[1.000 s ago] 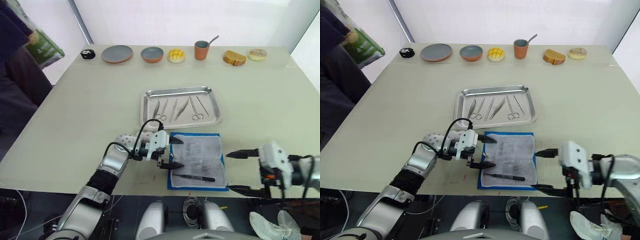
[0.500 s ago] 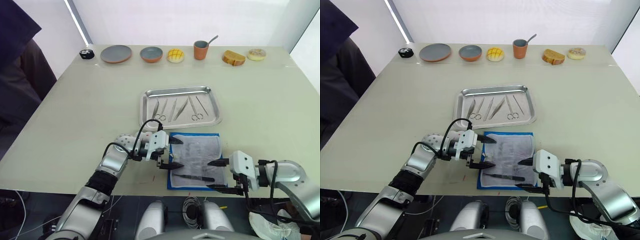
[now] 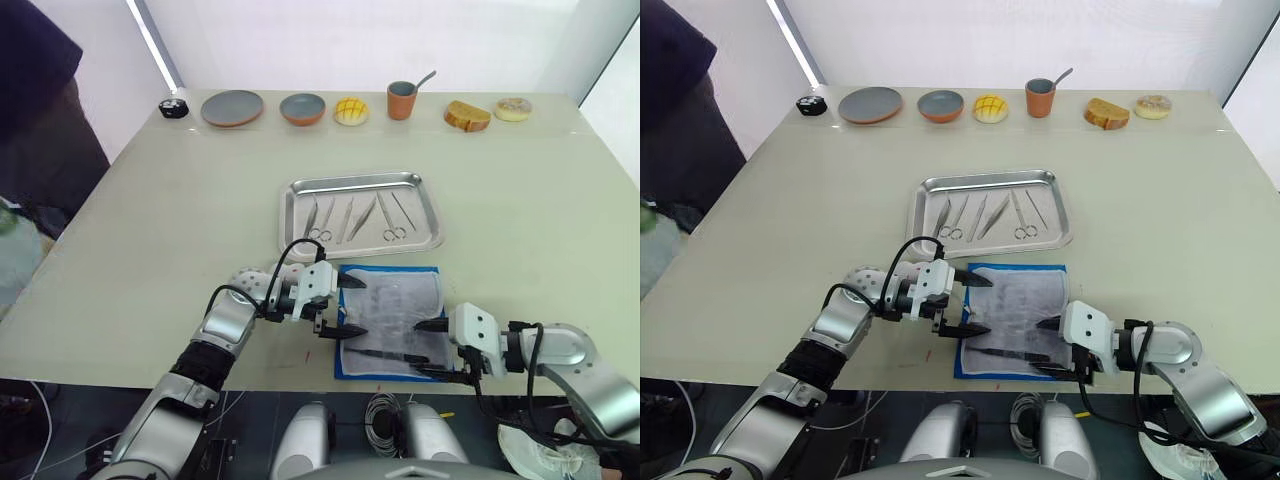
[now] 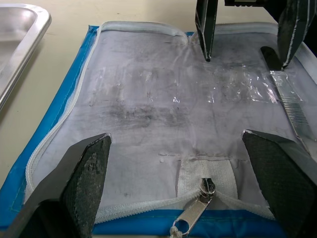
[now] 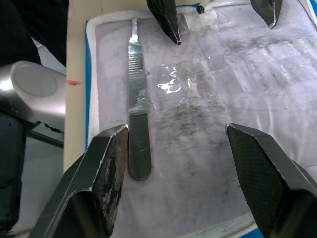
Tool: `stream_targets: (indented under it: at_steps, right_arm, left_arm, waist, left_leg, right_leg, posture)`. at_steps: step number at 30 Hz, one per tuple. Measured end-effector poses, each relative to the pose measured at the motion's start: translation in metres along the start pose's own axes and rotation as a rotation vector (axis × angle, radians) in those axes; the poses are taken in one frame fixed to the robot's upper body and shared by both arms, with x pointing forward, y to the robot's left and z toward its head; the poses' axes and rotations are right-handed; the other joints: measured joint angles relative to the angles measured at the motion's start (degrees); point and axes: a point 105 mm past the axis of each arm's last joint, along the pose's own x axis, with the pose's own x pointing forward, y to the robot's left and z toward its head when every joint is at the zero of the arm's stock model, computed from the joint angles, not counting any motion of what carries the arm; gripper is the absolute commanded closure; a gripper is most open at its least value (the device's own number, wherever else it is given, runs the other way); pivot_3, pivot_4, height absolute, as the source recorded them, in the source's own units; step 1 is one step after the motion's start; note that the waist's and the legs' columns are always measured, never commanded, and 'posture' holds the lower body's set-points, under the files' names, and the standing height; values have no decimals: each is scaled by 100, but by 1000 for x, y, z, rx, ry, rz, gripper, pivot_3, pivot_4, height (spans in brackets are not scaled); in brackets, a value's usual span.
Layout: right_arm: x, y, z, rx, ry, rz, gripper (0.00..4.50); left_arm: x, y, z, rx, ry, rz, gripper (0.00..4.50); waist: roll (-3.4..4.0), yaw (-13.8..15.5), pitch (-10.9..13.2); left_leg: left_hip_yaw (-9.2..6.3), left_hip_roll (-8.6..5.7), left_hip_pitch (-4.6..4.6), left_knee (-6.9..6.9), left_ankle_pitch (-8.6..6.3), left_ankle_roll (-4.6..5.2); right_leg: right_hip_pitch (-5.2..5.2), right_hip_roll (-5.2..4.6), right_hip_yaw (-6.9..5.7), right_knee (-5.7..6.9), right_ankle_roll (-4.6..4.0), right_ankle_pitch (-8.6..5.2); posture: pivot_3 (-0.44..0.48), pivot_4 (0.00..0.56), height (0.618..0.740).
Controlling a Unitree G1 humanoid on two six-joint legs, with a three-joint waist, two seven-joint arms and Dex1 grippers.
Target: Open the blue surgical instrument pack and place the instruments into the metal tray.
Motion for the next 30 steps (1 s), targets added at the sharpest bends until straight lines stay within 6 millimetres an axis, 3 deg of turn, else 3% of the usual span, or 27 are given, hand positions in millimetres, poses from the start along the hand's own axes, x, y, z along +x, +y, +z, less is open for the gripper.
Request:
stream_targets:
  at_steps: [1,21,23,24,27,30]
  right_arm:
    - [1,1,0,-7,4,5,2421]
    - [7,13,-5,-71,29,26,2421]
    - [8,13,-5,-70,51,36,3090]
    - [8,13,-5,-70,55,43,3090]
    - [10,16,-5,-77,65,77,4394]
    - [12,16,-6,-74,69,94,4494]
  left_arm:
    - [0,0,0,0,0,0,0]
    - [0,-1,-2,-8,2,1,0]
    - [0,-1,-3,-10,3,2,0]
    - [0,-1,-3,-11,3,3,0]
    - [0,-1,-4,-16,5,3,0]
    - [0,-2,-5,-21,6,6,0]
  waist:
    - [0,0,0]
    - [-5,-5,-31]
    - [-11,-10,-45]
    - [-13,-10,-48]
    - [-26,-13,-71]
    - [-38,-22,-91]
  left_leg:
    - [0,0,0,0,0,0]
    - [0,1,4,0,0,0]
    - [-1,1,6,-1,0,0]
    - [-1,2,6,-1,0,0]
    - [-2,3,8,-1,0,0]
    - [-1,4,11,-2,0,0]
  right_leg:
    - [0,0,0,0,0,0]
    - [2,3,0,1,-1,0]
    - [2,5,1,1,-1,-1]
    - [2,5,1,1,-1,-1]
    - [4,8,0,0,-2,-1]
    - [5,9,1,0,-3,-1]
  posture:
    - [0,150,740]
    - [0,150,740]
    - [0,150,740]
    - [0,150,740]
    - [0,150,740]
    - [0,150,740]
